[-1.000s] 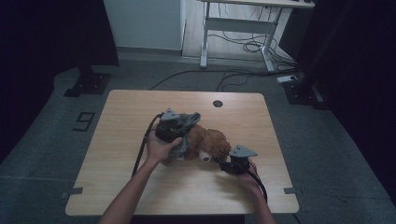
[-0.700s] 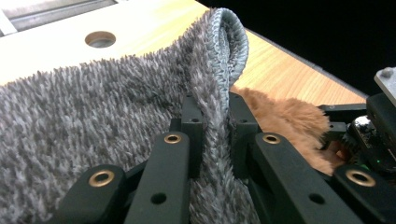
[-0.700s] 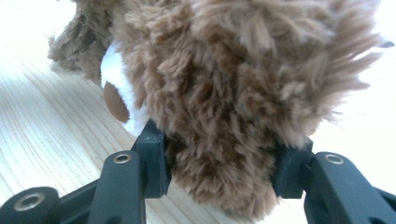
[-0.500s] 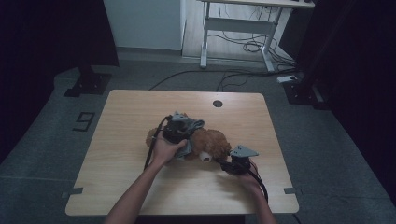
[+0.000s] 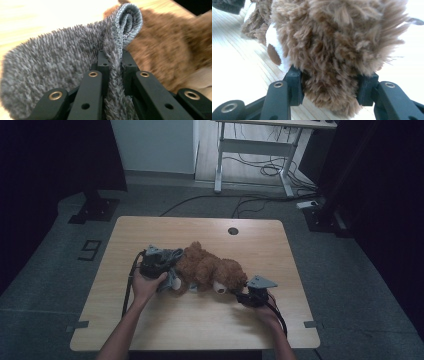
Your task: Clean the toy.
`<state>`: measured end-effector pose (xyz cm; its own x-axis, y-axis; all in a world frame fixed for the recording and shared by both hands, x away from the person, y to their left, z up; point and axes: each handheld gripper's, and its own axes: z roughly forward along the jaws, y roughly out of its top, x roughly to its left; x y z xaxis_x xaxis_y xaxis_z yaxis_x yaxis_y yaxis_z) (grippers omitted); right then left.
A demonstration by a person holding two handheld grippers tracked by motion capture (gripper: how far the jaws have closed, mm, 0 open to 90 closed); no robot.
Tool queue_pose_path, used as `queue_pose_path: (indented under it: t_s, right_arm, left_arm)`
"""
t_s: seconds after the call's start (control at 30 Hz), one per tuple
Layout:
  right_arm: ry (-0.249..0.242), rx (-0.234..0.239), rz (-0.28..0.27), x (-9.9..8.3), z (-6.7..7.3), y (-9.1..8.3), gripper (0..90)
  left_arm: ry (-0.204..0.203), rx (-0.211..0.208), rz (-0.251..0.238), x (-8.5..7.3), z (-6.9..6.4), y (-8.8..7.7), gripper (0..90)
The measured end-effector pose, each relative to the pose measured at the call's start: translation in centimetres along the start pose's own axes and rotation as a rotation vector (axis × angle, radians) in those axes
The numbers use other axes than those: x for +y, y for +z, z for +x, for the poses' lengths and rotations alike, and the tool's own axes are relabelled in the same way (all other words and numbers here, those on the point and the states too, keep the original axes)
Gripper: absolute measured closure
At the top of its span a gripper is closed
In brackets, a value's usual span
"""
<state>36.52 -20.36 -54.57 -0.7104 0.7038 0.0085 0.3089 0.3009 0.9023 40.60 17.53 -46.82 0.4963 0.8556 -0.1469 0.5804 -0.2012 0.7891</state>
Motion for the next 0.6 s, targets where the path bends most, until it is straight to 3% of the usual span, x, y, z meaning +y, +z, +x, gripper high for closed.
queue_pose_path:
  t_s: [0.13, 0.3, 0.5, 0.6]
  right_arm:
    - [0.002, 0.0, 0.001, 0.0, 0.0, 0.0, 49.7]
    - [0.015, 0.004, 0.001, -0.1, -0.2, -0.1, 49.7]
    - [0.016, 0.003, 0.001, -0.1, -0.1, -0.1, 49.6]
    - [0.016, 0.005, 0.0, -0.1, -0.2, -0.1, 49.6]
  left_arm:
    - [0.005, -0.004, -0.016, 0.3, -0.4, -0.8, 80.9]
    - [0.03, -0.053, -0.082, 2.5, -2.4, -1.9, 80.9]
    - [0.12, -0.125, -0.141, 6.0, -6.8, -2.4, 80.9]
    - [0.177, -0.176, -0.115, 7.5, -10.2, -0.7, 80.9]
